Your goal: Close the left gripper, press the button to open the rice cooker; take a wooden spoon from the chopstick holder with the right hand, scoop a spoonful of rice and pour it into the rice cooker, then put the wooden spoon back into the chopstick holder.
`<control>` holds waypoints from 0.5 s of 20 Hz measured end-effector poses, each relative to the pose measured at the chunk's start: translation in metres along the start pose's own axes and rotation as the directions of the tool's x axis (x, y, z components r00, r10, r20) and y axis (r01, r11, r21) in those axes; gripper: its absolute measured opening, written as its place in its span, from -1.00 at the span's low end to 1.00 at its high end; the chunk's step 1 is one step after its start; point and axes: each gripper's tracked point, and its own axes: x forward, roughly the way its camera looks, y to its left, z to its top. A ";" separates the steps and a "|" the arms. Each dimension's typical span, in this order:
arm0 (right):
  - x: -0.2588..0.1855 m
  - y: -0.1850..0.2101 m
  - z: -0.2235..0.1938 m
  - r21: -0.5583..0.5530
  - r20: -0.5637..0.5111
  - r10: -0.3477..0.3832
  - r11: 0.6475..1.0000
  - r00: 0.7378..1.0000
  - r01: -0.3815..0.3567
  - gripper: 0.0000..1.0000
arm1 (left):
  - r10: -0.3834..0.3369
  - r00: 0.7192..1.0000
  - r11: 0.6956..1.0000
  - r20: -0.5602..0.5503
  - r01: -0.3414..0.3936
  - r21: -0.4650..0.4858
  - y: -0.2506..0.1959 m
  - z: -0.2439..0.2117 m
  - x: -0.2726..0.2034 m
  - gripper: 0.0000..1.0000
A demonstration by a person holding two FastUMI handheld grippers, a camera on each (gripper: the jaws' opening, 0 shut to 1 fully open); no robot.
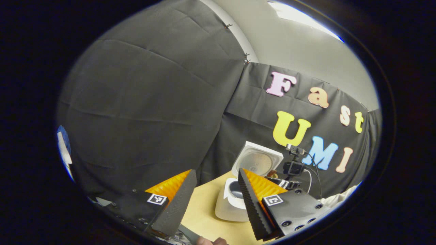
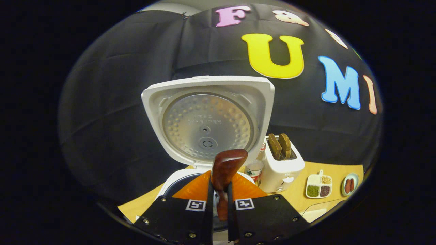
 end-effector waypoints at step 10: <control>-0.003 0.010 0.003 -0.204 0.042 0.039 0.979 0.998 -0.030 -0.65 | -0.020 1.000 1.000 -0.004 0.020 0.011 -0.017 0.001 0.001 0.68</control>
